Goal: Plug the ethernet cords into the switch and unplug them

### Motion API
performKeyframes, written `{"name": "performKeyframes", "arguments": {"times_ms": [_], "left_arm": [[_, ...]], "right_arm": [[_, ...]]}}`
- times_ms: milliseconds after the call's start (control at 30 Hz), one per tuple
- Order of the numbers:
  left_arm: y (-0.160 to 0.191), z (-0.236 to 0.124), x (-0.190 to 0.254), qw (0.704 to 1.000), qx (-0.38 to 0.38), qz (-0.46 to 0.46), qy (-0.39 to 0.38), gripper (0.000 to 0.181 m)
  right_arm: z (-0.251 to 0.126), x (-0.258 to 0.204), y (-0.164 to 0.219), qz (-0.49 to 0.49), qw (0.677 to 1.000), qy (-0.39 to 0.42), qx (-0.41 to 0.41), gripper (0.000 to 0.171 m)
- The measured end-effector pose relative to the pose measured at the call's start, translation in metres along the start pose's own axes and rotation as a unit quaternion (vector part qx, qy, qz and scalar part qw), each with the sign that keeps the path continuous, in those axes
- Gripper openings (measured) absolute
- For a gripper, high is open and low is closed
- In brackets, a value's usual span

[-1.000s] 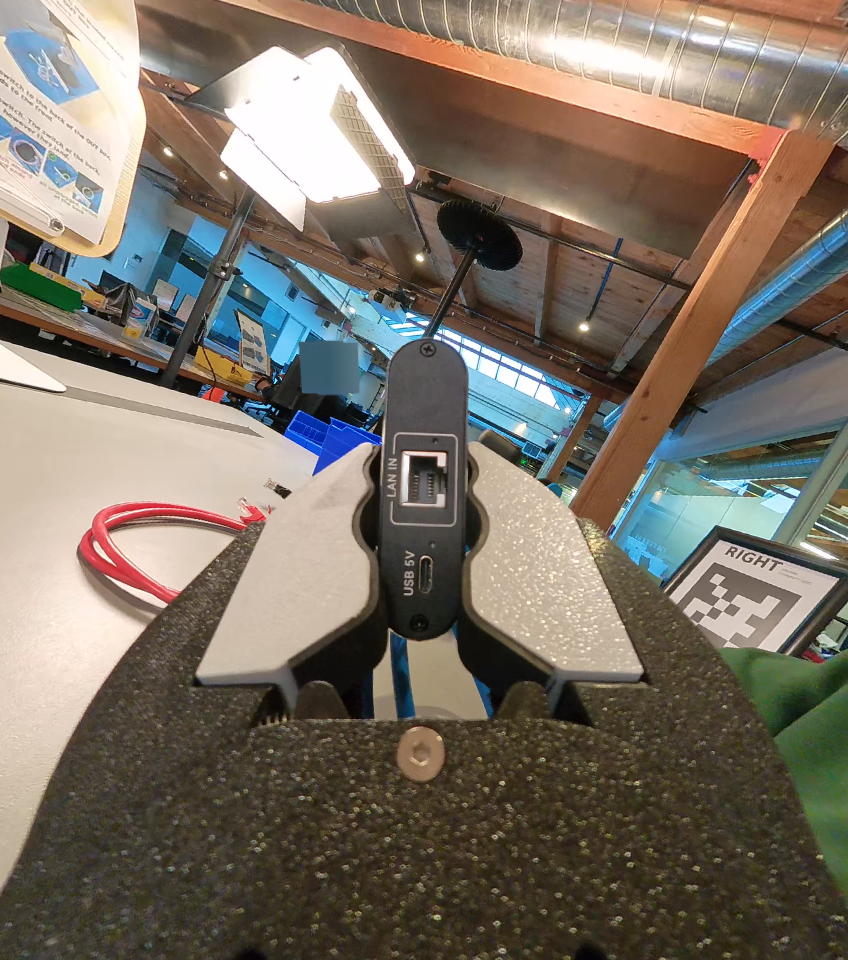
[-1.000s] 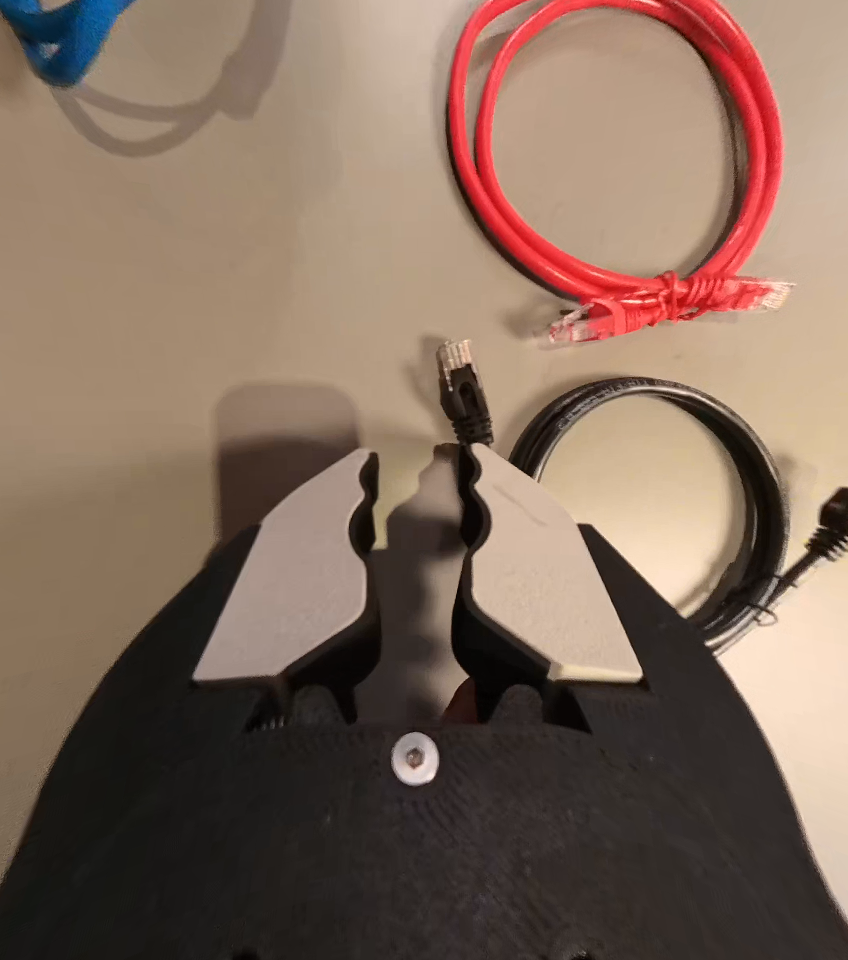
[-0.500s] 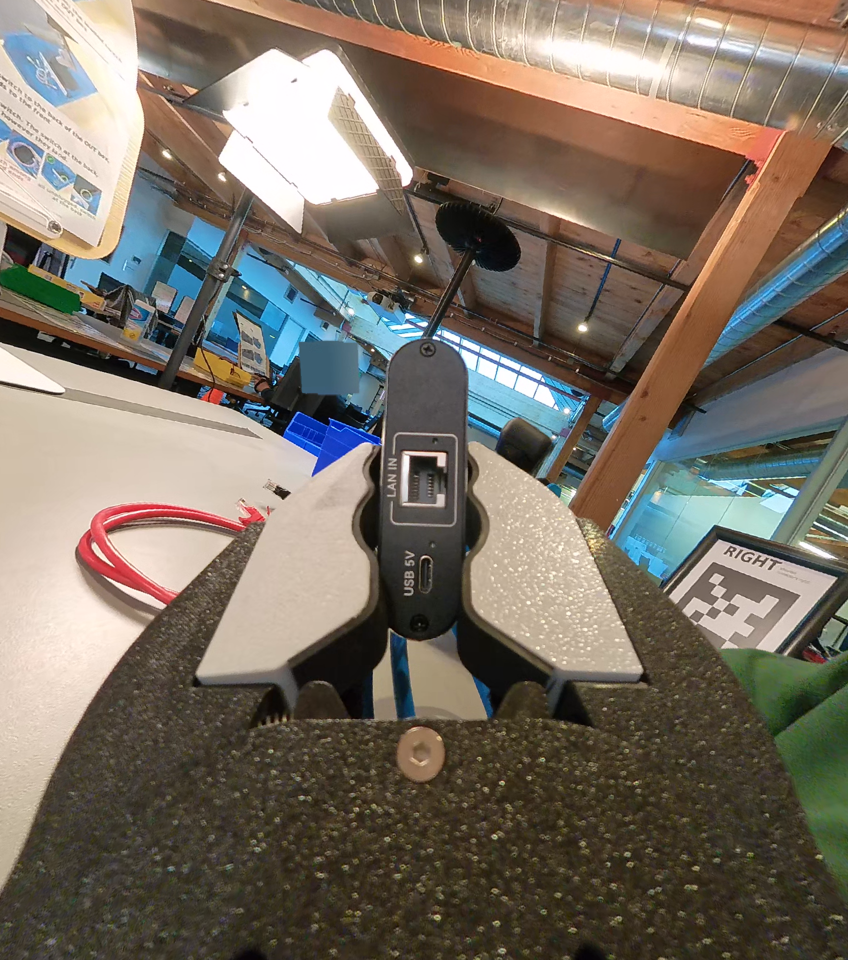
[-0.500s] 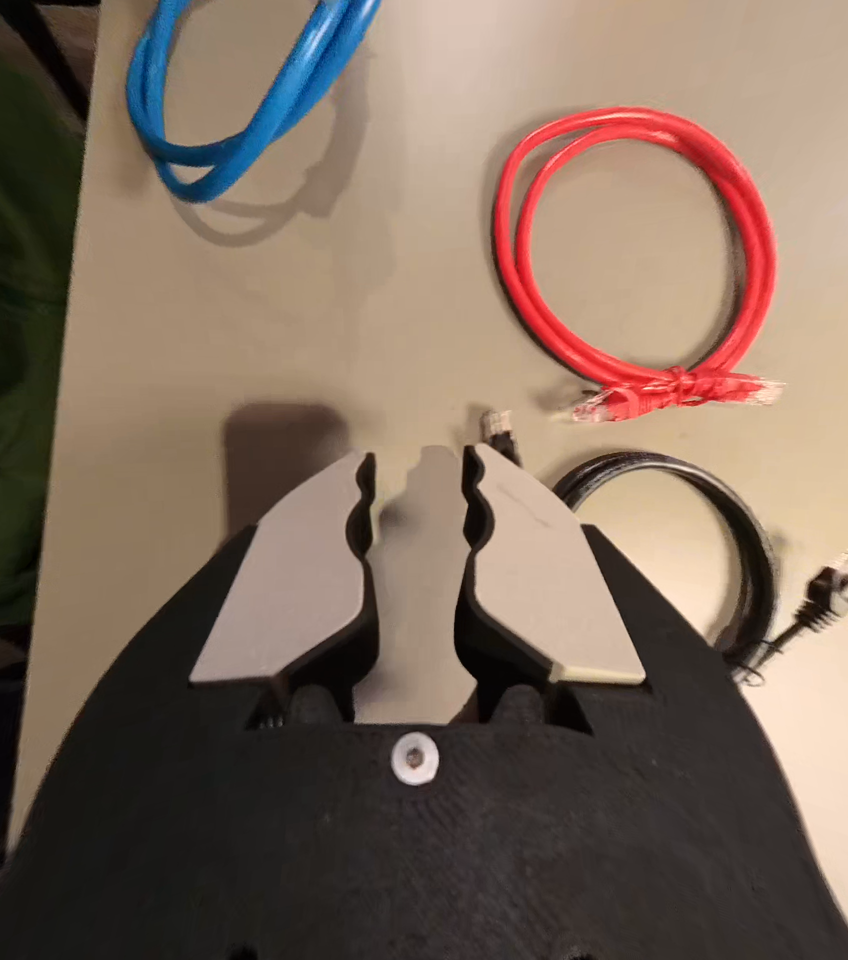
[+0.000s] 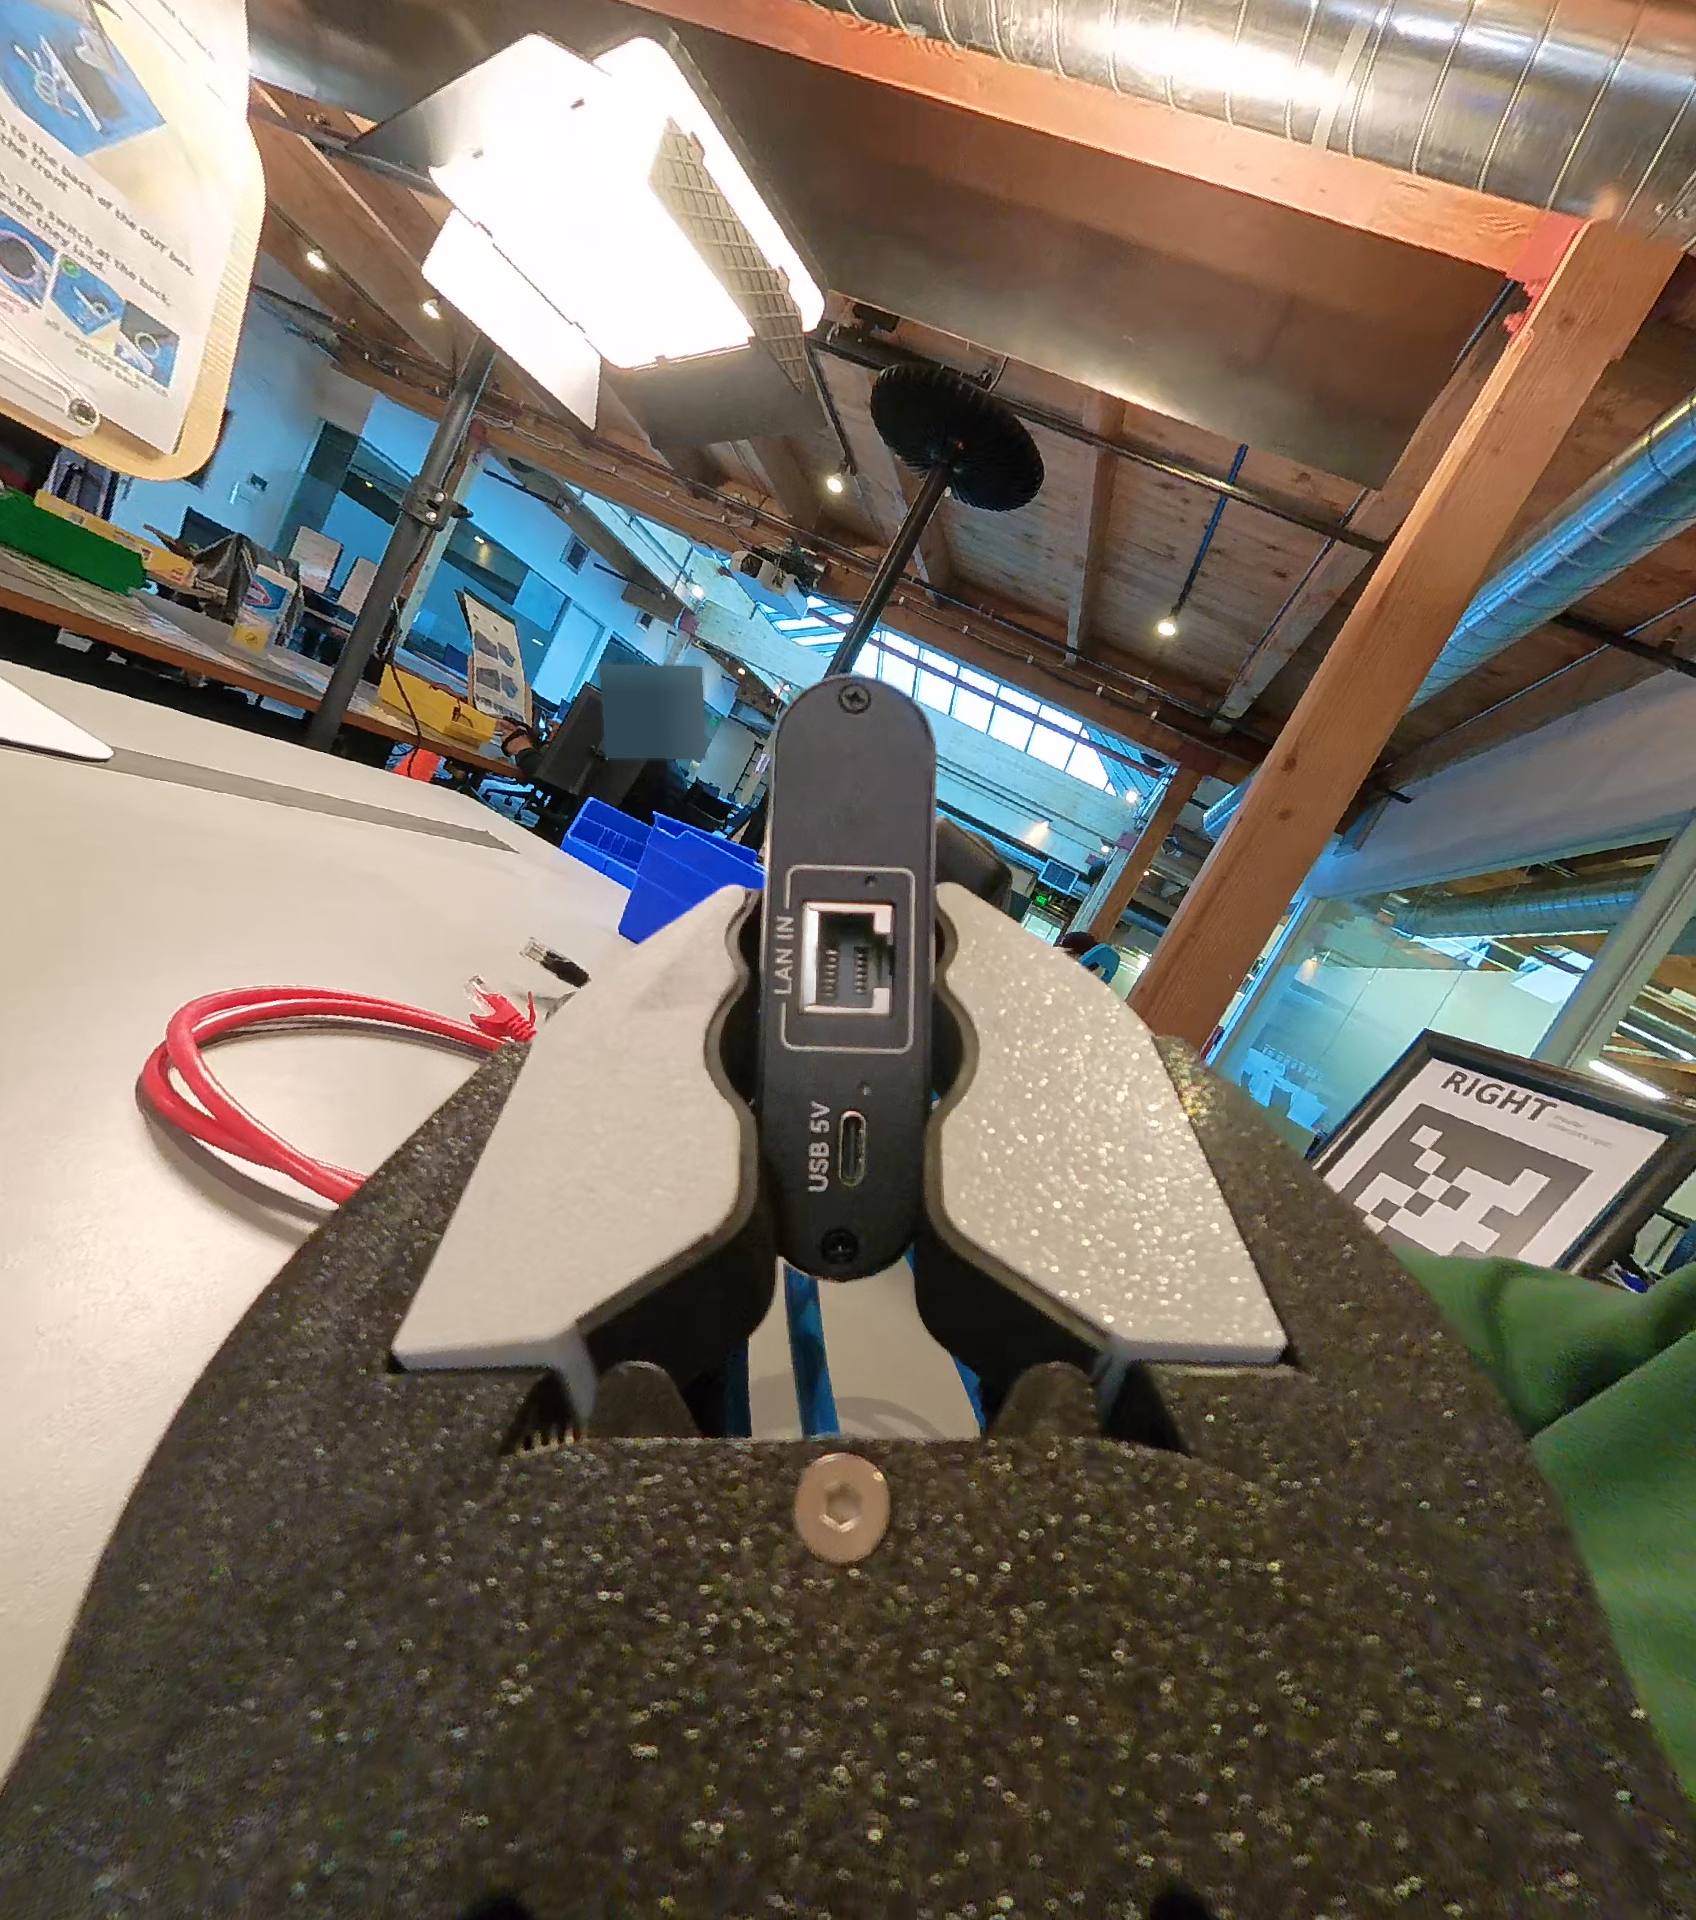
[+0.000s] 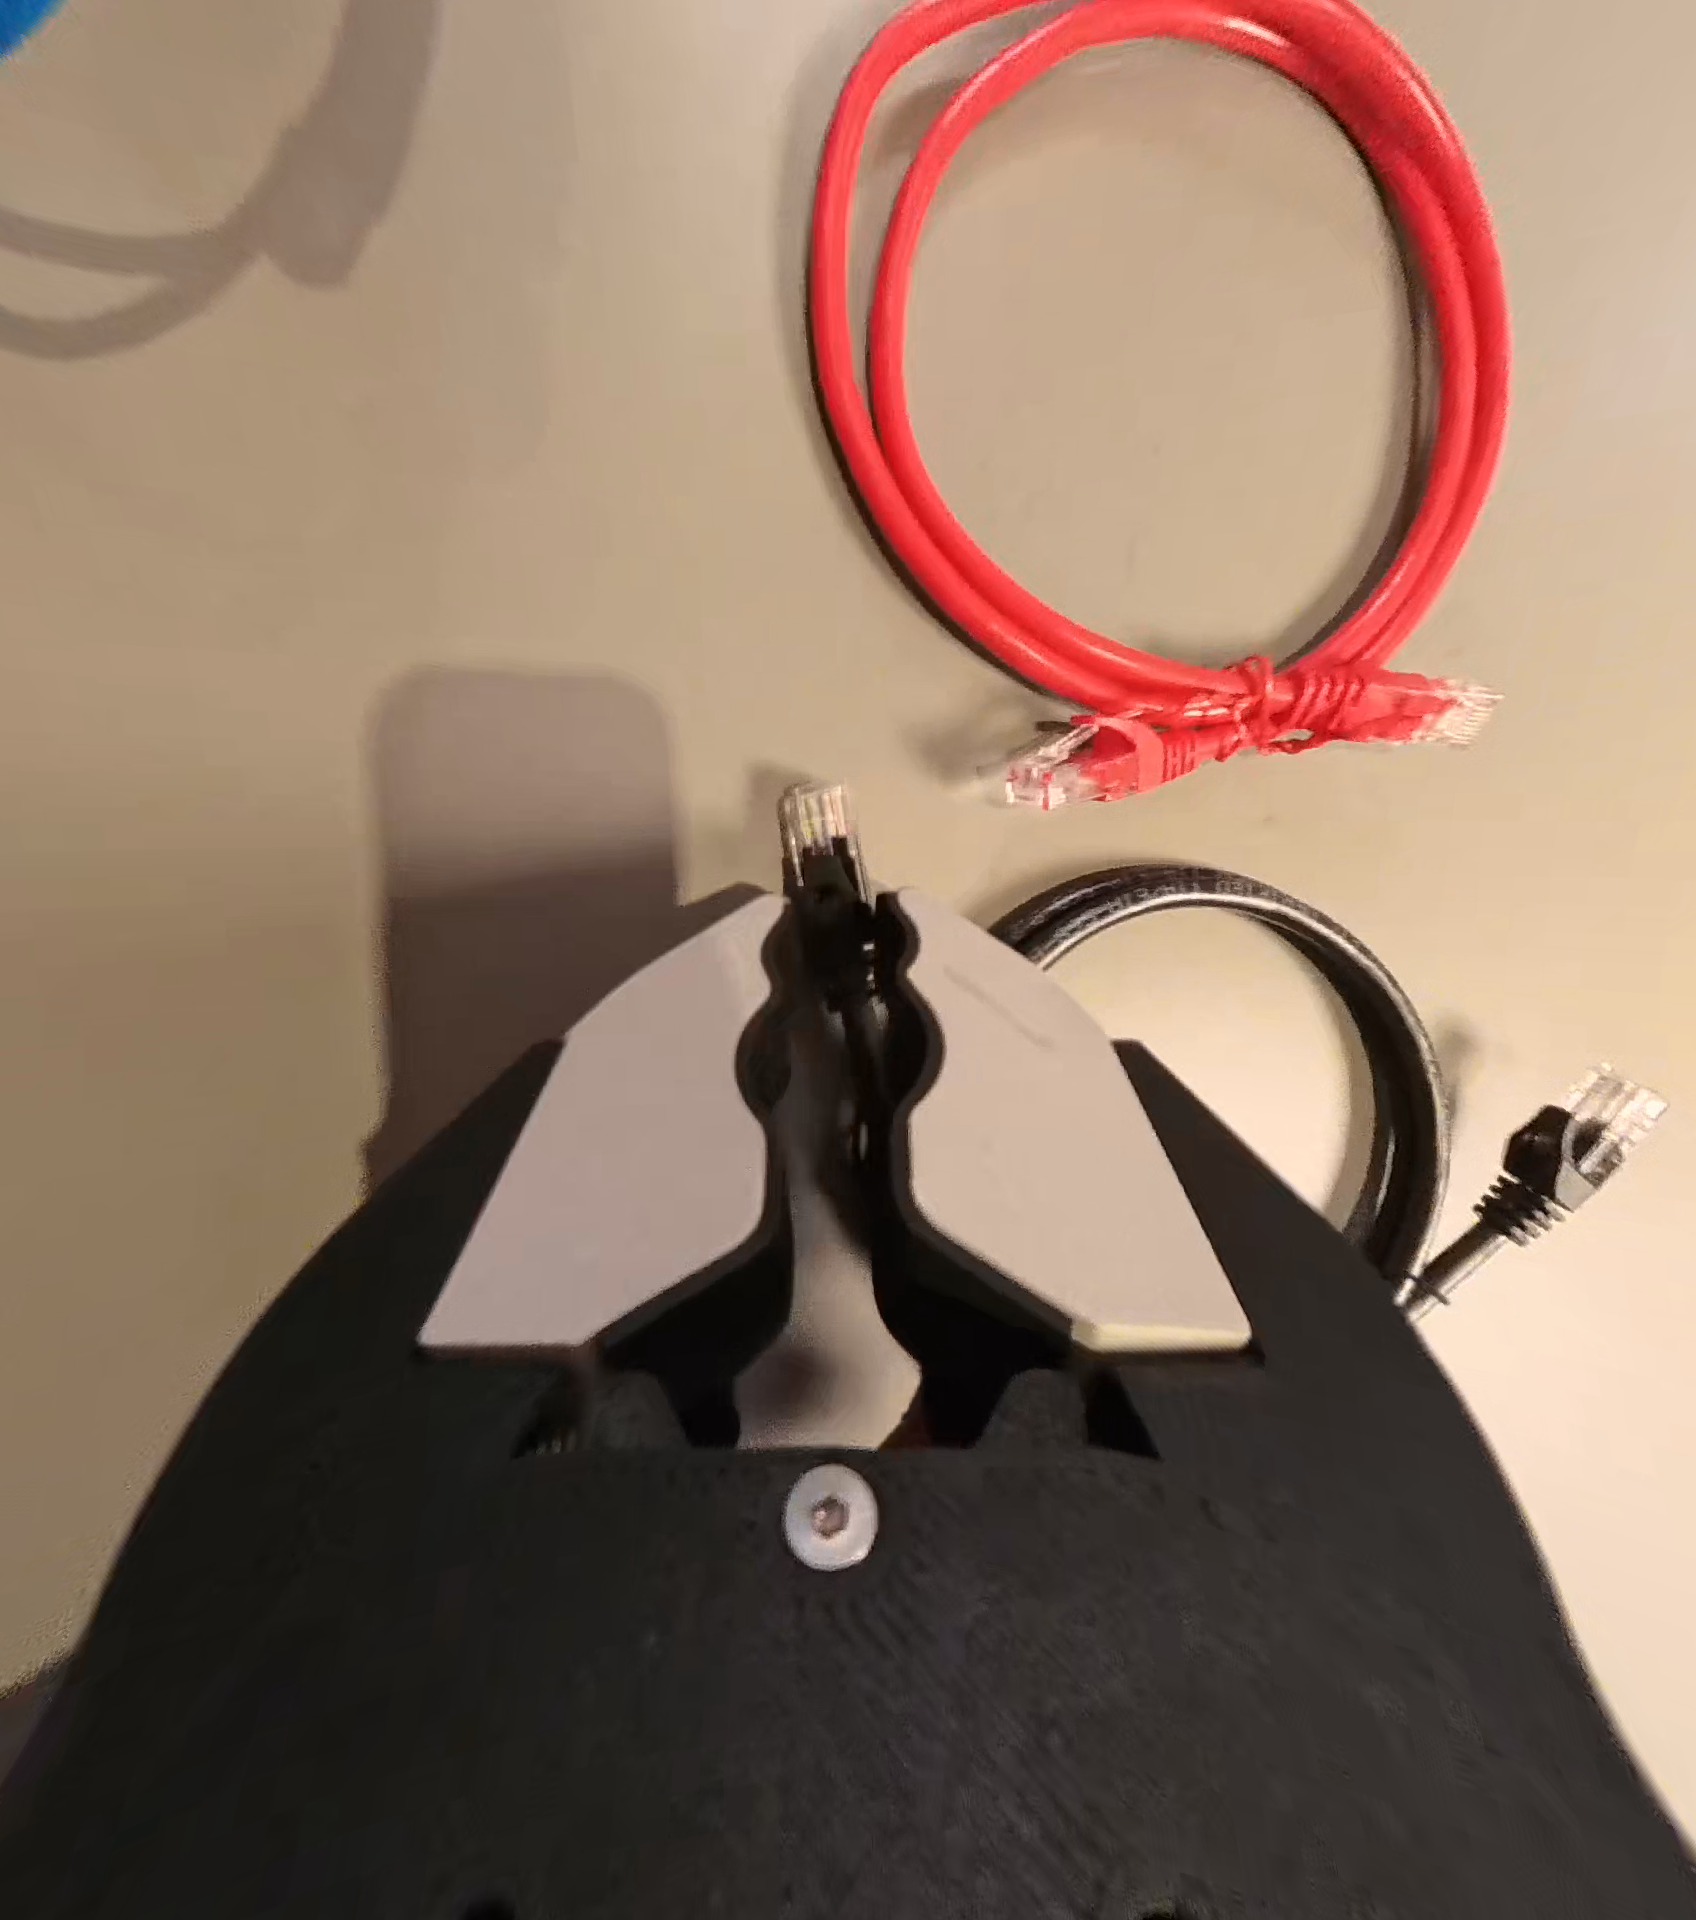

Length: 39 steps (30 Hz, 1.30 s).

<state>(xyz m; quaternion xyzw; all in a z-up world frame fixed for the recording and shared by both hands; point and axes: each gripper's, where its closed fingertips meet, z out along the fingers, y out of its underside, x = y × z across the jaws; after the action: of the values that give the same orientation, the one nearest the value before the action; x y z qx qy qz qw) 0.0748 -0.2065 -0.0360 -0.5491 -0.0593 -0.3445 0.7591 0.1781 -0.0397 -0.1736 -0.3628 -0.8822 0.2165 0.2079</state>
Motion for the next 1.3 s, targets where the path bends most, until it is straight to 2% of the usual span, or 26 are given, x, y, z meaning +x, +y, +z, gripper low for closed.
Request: {"name": "performKeyframes", "arguments": {"times_ms": [33, 133, 200, 400, 467, 600, 767, 1133, 1300], "left_arm": [[0.000, 0.000, 0.000, 1.000, 0.000, 0.000, 0.000, 0.028], [0.001, 0.001, 0.000, 1.000, -0.006, 0.001, -0.002, 0.027], [0.004, 0.002, 0.001, 1.000, -0.012, 0.005, -0.005, 0.028], [0.013, 0.010, 0.007, 1.000, -0.026, 0.006, -0.002, 0.028], [0.016, 0.013, 0.009, 1.000, -0.028, 0.011, -0.006, 0.028], [0.017, 0.015, 0.011, 0.999, -0.027, 0.020, -0.009, 0.028], [0.017, 0.014, 0.012, 1.000, -0.026, 0.007, 0.005, 0.028], [0.020, 0.016, 0.017, 0.999, -0.036, -0.007, 0.033, 0.029], [0.023, 0.017, 0.021, 0.998, -0.043, -0.007, 0.045, 0.028]], "right_arm": [[0.000, 0.001, -0.001, 0.007, 1.000, 0.011, -0.001, 0.014], [0.001, 0.009, -0.003, 0.004, 0.996, 0.084, 0.002, 0.013], [-0.001, 0.012, -0.015, 0.007, 0.989, 0.140, 0.038, 0.013], [-0.036, -0.002, -0.097, 0.007, 0.935, 0.278, 0.218, 0.012], [-0.041, -0.009, -0.120, -0.002, 0.920, 0.309, 0.239, 0.012], [-0.044, -0.026, -0.150, -0.043, 0.904, 0.358, 0.231, 0.012], [-0.046, -0.027, -0.156, -0.072, 0.896, 0.399, 0.182, 0.012], [-0.034, -0.042, -0.177, -0.139, 0.879, 0.437, 0.129, 0.012], [-0.021, -0.049, -0.185, -0.139, 0.890, 0.412, 0.135, 0.012]]}}
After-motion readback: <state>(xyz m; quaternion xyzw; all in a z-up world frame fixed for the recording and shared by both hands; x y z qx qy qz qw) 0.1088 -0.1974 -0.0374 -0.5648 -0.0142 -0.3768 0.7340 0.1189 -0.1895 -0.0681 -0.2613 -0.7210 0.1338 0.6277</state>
